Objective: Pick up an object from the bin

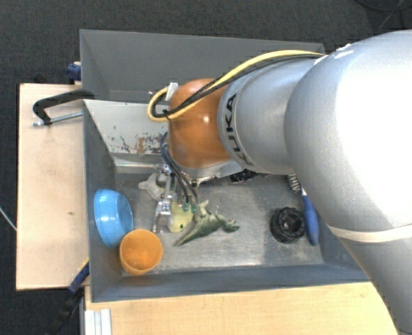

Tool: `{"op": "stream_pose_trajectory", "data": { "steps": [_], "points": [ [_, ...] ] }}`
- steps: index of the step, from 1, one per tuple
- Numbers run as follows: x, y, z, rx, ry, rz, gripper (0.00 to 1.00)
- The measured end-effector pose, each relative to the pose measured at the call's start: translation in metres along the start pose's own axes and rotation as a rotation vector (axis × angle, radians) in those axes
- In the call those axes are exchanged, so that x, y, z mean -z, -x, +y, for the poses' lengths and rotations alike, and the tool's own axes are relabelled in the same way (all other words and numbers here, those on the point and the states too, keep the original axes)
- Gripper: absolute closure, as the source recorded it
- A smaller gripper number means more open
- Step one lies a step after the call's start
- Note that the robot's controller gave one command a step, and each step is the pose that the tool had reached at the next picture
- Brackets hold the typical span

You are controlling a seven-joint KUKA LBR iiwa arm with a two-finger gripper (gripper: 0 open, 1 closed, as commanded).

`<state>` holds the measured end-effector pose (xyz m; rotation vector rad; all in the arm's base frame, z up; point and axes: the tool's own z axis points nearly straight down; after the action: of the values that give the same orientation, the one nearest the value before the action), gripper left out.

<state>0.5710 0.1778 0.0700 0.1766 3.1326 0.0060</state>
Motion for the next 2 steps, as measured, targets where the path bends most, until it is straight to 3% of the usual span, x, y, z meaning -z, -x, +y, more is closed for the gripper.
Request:
{"op": "stream_pose_trajectory", "data": {
  "steps": [1, 2],
  "points": [
    [0.0327, 0.0086, -0.0032, -0.061, 0.001, -0.004, 0.0],
    [0.0368, 0.0076, -0.0115, -0.31, -0.001, -0.001, 0.0]
  ]
}}
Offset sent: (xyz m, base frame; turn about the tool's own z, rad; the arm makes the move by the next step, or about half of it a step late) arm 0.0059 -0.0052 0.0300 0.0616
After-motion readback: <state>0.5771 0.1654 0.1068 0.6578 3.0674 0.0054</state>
